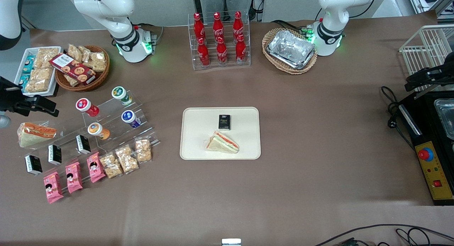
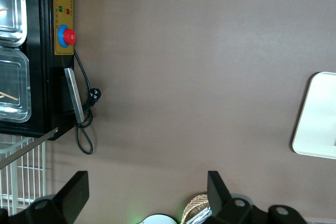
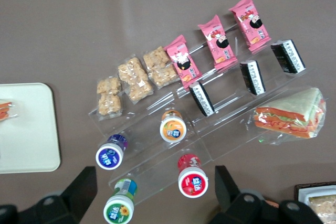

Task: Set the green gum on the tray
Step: 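Move the right gripper toward the gum bottles on the acrylic rack, then lower the right gripper onto the green-lidded gum bottle and close it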

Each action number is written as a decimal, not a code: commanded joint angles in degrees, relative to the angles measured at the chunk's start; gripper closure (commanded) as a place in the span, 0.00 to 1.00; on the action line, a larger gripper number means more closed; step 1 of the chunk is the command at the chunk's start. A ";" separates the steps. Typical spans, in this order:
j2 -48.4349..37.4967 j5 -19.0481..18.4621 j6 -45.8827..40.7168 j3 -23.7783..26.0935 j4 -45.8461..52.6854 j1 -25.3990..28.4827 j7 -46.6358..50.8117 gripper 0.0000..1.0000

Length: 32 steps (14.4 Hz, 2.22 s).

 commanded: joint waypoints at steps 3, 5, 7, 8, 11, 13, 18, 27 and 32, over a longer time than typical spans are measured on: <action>-1.37 1.71 -0.70 0.13 -2.34 -0.14 0.49 0.00; -4.18 1.71 0.27 0.30 -6.29 0.47 1.01 0.00; -8.13 1.71 3.59 0.83 -12.08 0.65 3.20 0.00; -10.59 1.71 5.79 1.09 -15.59 1.00 3.73 0.00; -19.19 1.71 10.89 1.09 -27.01 4.33 9.25 0.00; -25.35 1.62 14.58 1.00 -35.27 6.27 10.94 0.00; -29.42 1.71 17.23 1.09 -41.20 7.77 13.05 0.00; -26.35 1.97 17.58 1.09 -42.08 8.38 13.84 0.00; -24.76 2.50 23.98 1.09 -47.16 9.00 14.11 0.00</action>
